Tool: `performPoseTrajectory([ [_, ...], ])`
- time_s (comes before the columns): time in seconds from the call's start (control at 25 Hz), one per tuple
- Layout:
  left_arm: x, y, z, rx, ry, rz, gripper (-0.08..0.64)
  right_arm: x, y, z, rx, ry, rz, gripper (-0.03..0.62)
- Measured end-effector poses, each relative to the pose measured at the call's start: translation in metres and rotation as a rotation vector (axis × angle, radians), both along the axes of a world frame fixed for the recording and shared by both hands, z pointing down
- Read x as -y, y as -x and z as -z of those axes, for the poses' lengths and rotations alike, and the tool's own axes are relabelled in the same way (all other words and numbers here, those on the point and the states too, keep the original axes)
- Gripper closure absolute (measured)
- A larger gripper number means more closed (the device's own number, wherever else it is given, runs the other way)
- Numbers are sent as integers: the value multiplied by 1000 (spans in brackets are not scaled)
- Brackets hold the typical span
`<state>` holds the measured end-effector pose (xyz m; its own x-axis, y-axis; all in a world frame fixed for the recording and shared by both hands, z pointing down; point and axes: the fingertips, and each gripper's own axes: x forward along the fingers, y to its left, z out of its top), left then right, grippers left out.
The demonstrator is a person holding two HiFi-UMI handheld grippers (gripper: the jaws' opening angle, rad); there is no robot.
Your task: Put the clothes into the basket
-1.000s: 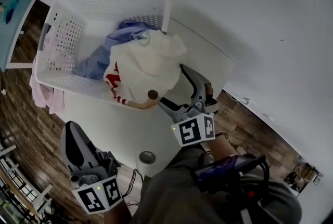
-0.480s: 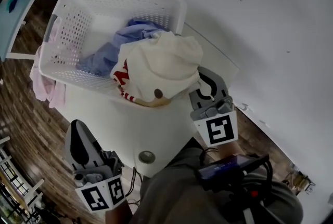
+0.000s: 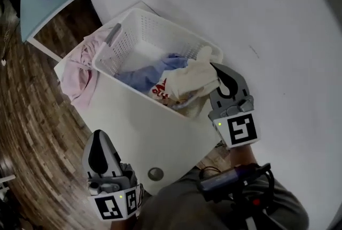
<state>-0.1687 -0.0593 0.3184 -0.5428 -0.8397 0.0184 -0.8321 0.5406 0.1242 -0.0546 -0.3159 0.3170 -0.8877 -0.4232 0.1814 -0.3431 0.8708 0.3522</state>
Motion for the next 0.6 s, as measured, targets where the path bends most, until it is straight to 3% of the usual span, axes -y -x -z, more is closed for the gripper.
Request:
performPoseTrajectory([
  [0.12,-21,20,-6,-20,-13,51,552,-13,44,7,-45,-86,58,577],
  [0.2,-31,26,-9,-33,-21,80,552,-23,63,-4,-141,-127,96,567],
  [0.28,-35,27,-10,-44,-30,95,552,-34,71,-28,-266,-128,144,470],
  [0.36,-35,28,-12,-50,-38,89,552,-42,70,-51,-377,-118,182,404],
  [0.6,-23,22,-13,-50,-48,21,552,-50,34,-77,-490,-116,158,397],
])
